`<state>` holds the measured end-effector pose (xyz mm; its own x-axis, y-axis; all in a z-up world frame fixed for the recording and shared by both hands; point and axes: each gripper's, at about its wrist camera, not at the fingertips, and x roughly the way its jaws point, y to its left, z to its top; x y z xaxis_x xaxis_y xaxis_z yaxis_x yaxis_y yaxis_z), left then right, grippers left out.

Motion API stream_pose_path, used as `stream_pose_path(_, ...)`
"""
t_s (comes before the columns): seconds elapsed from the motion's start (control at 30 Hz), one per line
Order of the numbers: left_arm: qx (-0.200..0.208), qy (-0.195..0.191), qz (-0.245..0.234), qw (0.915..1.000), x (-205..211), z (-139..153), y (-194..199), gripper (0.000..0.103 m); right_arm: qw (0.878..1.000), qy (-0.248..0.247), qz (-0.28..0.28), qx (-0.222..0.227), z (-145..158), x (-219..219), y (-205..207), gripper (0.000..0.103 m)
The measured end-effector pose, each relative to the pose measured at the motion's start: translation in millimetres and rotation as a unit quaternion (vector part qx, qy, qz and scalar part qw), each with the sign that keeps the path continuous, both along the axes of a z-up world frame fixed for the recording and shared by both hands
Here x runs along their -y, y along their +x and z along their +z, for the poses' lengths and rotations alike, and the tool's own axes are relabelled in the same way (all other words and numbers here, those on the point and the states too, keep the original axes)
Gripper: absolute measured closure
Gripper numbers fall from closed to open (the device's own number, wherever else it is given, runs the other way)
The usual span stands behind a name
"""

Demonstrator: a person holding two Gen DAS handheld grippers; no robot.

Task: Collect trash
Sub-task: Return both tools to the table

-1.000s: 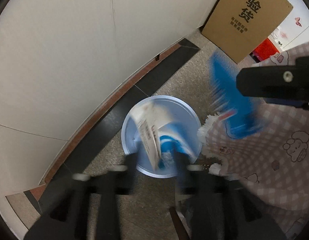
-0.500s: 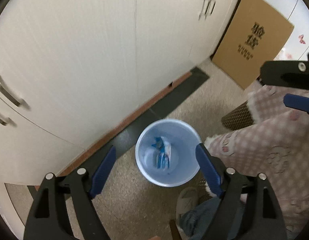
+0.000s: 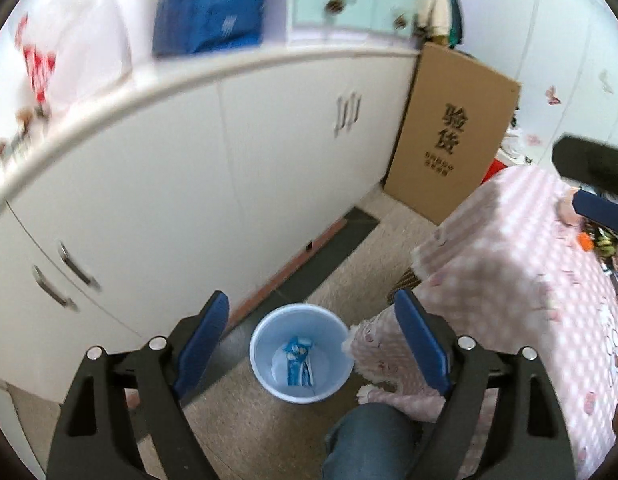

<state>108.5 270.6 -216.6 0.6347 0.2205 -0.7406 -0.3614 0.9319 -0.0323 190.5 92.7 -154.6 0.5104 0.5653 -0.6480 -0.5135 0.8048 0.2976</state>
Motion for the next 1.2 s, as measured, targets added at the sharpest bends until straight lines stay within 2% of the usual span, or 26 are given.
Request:
stream_pose_path(0.07, 0.022, 0.022, -0.014, 0.9994, 24.7, 20.4, -1.6, 0.017, 1.0, -0.004, -0.004, 0.012, 9.5, 20.2, -9.0, 0.006)
stream_pose_path(0.23, 0.062, 0.029, -0.045, 0.9966, 73.4, 57.4, -5.3, 0.017, 0.997, -0.021, -0.042, 0.055, 30.4, 80.4, -38.7, 0.006)
stream_pose_path(0.5, 0.113, 0.052, -0.077, 0.9892, 145.2, 87.3, -11.6, 0.016, 0.988, -0.012, -0.123, 0.093, 56.2, 164.0, -72.0, 0.006)
stream_pose_path(0.63, 0.129, 0.062, -0.099, 0.9846, 174.3, 95.7, -14.9, 0.015, 0.981, 0.002, -0.164, 0.102, 64.6, 210.4, -83.4, 0.006)
stream_pose_path(0.77, 0.136, 0.071, -0.12, 0.9808, 194.8, 98.2, -18.3, 0.011, 0.973, -0.012, -0.205, 0.102, 58.7, 255.3, -91.1, 0.006)
stream_pose_path(0.93, 0.135, 0.048, -0.157, 0.9771, 215.4, 98.1, -19.0, 0.011, 0.957, -0.021, -0.281, 0.073, 40.3, 318.2, -93.3, 0.006)
stream_pose_path(1.03, 0.13, 0.037, -0.183, 0.9738, 230.8, 96.4, -16.6, 0.011, 0.949, -0.039, -0.306, 0.063, 34.8, 337.3, -93.3, 0.006)
stream_pose_path(1.2, 0.126, 0.038, -0.211, 0.9685, 259.7, 94.5, -10.1, 0.011, 0.945, -0.058, -0.316, 0.056, 31.3, 350.4, -87.5, 0.006)
